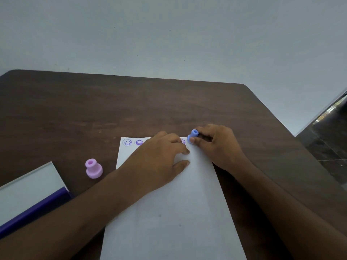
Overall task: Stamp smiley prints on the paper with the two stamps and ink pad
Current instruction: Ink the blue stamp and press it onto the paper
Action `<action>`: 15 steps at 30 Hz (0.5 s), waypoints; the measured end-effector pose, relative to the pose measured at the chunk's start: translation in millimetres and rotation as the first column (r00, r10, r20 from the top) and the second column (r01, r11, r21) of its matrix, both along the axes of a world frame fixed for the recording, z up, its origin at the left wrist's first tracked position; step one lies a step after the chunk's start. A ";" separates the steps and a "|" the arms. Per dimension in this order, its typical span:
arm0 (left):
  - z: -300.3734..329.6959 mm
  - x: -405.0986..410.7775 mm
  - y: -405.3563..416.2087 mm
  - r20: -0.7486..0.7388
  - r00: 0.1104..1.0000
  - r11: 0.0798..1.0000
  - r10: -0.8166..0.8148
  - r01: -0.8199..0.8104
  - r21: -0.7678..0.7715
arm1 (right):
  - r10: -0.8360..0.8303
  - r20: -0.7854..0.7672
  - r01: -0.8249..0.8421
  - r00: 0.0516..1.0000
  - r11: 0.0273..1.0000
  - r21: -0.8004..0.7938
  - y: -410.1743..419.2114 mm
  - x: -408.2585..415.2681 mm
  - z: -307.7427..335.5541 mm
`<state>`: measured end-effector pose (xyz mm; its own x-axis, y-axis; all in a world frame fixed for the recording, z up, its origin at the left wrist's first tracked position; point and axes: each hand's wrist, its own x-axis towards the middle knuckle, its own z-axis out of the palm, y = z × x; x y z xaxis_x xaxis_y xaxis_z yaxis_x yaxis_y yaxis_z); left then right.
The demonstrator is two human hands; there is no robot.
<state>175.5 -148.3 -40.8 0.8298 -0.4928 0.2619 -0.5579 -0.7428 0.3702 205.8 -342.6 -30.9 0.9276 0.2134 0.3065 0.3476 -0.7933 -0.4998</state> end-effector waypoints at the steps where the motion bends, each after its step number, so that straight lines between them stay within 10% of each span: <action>1: -0.1 -0.1 0.2 0.001 1.000 1.000 -0.001 0.001 -0.004 | -0.003 -0.006 0.002 1.000 1.000 -0.003 0.2 -0.1 -0.2; 15: -2.7 0.5 1.6 0.018 1.000 1.000 -0.012 0.012 0.000 | -0.038 -0.016 0.038 0.999 0.999 -0.016 2.6 -0.2 -1.3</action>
<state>176.0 -146.7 -43.5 0.8187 -0.5028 0.2772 -0.5737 -0.7355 0.3603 205.6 -340.0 -32.1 0.9401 0.1828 0.2879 0.3090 -0.8137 -0.4924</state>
